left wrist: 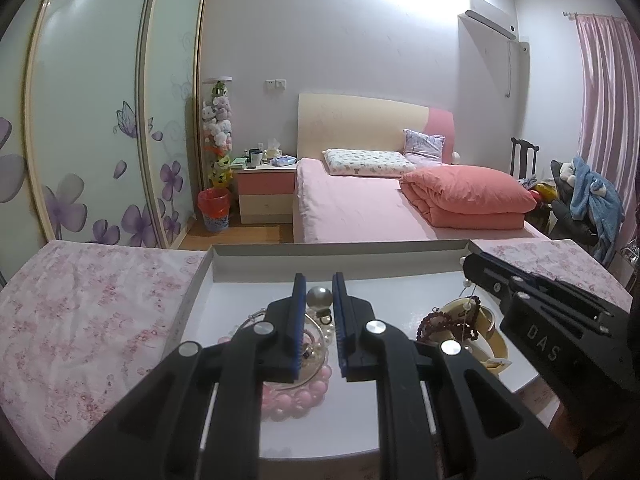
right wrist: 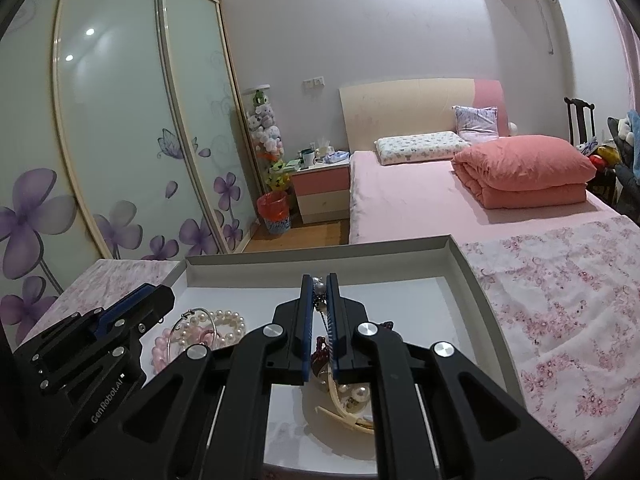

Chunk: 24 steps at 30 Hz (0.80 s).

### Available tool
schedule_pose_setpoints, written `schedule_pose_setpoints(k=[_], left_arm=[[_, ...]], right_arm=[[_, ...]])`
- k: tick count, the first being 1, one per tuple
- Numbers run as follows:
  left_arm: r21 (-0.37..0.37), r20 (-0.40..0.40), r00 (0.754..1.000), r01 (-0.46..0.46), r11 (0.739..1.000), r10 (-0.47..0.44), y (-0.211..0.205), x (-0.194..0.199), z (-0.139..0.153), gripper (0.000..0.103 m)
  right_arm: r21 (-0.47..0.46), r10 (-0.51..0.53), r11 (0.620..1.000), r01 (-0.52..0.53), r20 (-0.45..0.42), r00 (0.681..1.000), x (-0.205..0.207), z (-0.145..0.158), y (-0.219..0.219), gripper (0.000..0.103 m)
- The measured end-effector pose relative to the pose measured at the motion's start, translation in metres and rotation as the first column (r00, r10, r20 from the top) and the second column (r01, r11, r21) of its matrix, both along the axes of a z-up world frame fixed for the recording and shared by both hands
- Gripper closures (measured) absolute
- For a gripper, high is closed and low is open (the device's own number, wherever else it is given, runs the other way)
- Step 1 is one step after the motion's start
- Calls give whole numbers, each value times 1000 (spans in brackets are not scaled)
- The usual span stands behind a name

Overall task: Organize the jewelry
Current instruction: 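Carry the pearl and earring cluster over the grey tray, then open both grippers to release the pearl and earrings in the tray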

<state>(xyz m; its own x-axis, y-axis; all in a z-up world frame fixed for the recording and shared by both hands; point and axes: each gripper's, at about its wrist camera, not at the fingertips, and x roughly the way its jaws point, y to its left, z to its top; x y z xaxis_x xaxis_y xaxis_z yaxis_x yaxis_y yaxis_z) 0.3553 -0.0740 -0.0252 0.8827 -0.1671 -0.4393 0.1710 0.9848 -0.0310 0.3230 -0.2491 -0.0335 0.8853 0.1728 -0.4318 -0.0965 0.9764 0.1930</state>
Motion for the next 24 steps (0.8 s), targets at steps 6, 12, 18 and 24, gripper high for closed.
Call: schedule_pose_setpoints(k=[6,12,18,24], left_arm=[[-12,14,1000,-16,1000,16,4,-2,0,57],[-23,16,1000,-26,999,26,6,-3,1,43],[-39,7,999,-40,998,41,10,-2,1,40],[-44,3,998,-58,997,58,12,-2,1,39]], right_arm=[[11,4,1000,-4,-2,1000,2,-1,-1,92],[17,-18,1000,17,26,999,0,0,-6,58],[27,-41,999,40,30,999,0,0,-10,58],[33,-58,998,57,32,998,-2,-1,-13,56]])
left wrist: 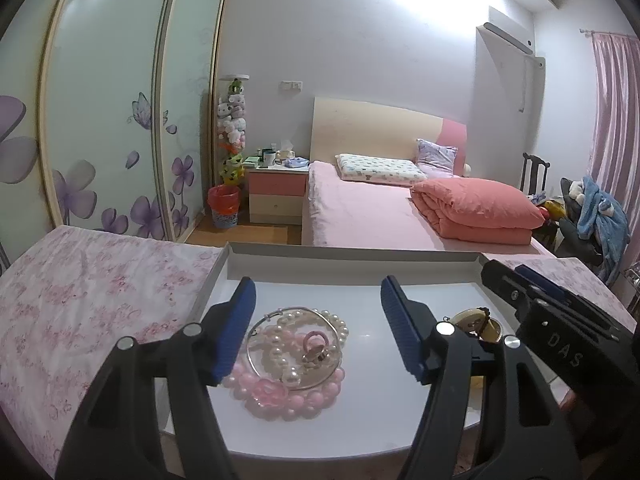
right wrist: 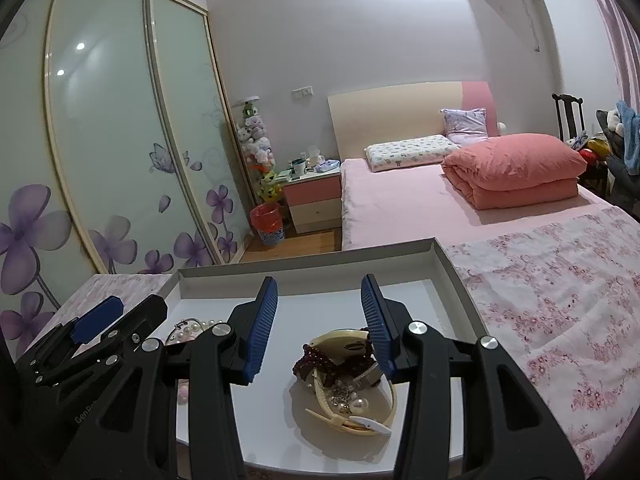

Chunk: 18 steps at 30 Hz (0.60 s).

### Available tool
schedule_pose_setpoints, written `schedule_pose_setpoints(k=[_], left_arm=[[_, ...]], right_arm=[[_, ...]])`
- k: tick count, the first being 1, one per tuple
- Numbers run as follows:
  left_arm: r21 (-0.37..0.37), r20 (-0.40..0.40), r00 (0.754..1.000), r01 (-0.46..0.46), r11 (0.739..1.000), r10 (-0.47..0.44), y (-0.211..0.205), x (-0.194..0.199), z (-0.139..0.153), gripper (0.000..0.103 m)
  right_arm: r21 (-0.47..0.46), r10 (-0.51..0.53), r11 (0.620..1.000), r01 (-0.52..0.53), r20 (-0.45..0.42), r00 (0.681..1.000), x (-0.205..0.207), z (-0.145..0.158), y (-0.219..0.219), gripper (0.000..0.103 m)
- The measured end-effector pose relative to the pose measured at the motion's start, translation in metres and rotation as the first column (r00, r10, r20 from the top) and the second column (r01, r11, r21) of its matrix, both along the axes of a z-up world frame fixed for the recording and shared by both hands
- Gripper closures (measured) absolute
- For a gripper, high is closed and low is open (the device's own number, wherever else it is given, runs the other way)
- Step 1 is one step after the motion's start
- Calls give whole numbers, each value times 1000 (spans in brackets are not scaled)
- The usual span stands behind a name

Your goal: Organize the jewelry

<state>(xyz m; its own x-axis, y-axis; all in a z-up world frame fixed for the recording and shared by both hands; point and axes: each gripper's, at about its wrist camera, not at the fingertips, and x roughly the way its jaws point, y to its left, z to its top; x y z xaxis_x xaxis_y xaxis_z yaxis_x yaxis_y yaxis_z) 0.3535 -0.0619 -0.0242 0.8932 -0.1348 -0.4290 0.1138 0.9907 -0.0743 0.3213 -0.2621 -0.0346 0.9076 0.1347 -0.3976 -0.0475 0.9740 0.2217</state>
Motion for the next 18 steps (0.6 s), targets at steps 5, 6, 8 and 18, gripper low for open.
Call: schedule_pose_setpoints(k=[5,6,8,18], left_arm=[[-6,-3,1000,-21,1000,21,2,0,0,35],[-3,0,1000,-25,1000,25,3,-1,1,35],[28,3,999,-39,999,39,3,-5,1,27],[34,-31,992,-117,993,118,37,-34,22,4]], right_arm=[[-38,-43,998,45,47,998,-7,4,1,40],[-48,-50,997,53,52,997,-8,5,1,34],[-65,-67,995,72,68,995,-13,8,0,19],[-107,-106,987,118,110,988,-48,34,3,2]])
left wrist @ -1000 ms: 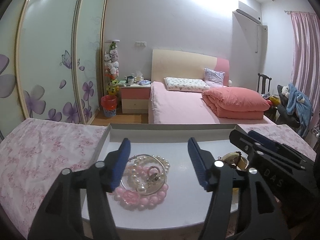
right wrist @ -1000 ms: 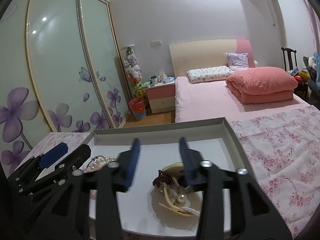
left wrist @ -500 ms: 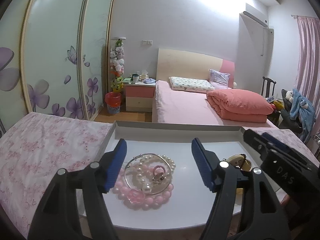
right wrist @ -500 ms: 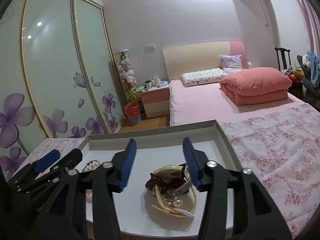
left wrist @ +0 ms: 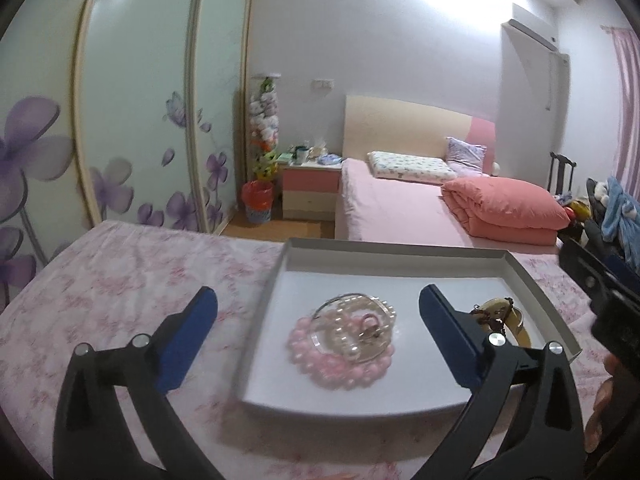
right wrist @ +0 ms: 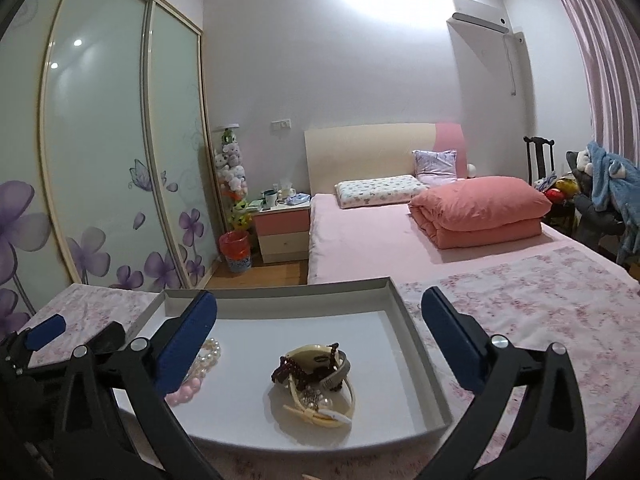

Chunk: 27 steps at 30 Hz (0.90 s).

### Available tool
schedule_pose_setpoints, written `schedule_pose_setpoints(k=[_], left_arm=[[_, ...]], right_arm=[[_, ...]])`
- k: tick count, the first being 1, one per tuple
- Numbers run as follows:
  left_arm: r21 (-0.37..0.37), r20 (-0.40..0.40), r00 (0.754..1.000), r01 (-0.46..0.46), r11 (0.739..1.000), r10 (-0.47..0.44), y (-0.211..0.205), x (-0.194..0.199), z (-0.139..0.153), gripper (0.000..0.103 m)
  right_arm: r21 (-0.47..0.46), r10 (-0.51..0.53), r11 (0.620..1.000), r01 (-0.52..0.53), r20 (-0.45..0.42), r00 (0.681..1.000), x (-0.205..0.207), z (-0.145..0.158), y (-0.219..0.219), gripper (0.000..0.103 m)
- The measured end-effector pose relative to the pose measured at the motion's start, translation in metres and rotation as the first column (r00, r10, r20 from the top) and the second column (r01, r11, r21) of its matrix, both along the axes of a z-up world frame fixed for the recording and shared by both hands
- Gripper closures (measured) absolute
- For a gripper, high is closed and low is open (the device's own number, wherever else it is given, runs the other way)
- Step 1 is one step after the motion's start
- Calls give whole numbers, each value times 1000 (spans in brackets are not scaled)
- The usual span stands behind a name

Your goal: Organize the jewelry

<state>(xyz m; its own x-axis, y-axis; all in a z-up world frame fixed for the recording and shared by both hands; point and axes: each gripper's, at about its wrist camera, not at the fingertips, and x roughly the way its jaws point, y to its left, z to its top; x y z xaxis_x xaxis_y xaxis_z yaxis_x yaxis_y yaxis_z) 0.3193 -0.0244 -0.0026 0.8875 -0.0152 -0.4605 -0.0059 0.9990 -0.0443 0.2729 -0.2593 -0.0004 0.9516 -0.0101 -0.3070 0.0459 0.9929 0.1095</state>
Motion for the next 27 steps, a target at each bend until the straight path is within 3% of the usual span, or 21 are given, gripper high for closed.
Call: schedule_pose_setpoints(k=[6,13,21,27], left_arm=[[11,26,999,-22,1000,21,18,-39,25,4],[47,115,993,-5,999,-1,28,-115,53,4],[8,138,990,13,1000,-14,35,-169,46,4],[33,189,982,17,999,-23,36,-197,44,4]], right_arm=[[-14,21,1000,-20,34,999,-39,23,6,2],[-9,55,998,-55,51,997,-97,34,15,2],[-59,60,997,-57,47,997,-137,21,24,2],[-56,52,997,-48,63,997,-154,16,19,2]])
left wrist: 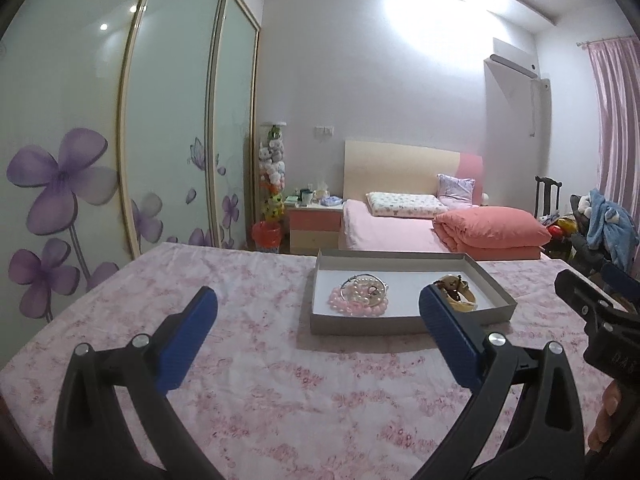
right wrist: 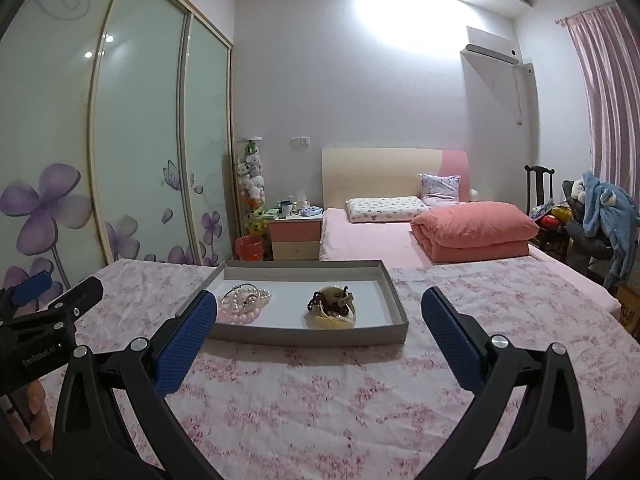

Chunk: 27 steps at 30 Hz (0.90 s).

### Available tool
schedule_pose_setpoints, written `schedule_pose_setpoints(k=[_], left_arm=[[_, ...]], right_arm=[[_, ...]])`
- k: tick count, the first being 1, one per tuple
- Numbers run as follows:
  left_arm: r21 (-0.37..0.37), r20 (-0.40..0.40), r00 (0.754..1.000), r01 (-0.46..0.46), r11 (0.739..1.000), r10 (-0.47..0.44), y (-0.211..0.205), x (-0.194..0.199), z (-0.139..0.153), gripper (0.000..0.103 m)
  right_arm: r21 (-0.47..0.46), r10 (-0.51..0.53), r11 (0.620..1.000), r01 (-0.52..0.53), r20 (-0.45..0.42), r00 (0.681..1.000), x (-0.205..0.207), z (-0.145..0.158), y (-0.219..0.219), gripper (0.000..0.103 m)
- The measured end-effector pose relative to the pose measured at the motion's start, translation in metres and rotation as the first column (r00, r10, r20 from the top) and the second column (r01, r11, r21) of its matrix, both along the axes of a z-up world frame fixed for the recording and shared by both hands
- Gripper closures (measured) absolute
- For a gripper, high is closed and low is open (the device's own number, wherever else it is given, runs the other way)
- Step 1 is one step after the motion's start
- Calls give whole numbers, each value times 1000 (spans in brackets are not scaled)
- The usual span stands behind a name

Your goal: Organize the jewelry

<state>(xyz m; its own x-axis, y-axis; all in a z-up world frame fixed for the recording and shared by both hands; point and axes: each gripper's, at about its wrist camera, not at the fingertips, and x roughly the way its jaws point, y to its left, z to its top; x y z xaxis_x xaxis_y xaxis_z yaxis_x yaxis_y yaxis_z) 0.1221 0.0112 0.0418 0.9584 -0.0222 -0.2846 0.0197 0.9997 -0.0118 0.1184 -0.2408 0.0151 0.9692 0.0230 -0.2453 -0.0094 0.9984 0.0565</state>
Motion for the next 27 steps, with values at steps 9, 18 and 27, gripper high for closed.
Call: schedule_pose_setpoints(k=[9,18,27], left_arm=[[48,41,999,0,999,-2,-7,-24,-8,4],[46,33,999,3,999,-5,-8,-29,-17,4],[40,32,999,-4,999,3,-3,-30,-19,5]], right_arm=[[-18,-19,1000,19,20,1000,-20,-11,-3,2],[-38,9,999,-8,21,1000,-32,-23,2,2],[-28,12,1000,-12,4,1000,-31,-27,-1,2]])
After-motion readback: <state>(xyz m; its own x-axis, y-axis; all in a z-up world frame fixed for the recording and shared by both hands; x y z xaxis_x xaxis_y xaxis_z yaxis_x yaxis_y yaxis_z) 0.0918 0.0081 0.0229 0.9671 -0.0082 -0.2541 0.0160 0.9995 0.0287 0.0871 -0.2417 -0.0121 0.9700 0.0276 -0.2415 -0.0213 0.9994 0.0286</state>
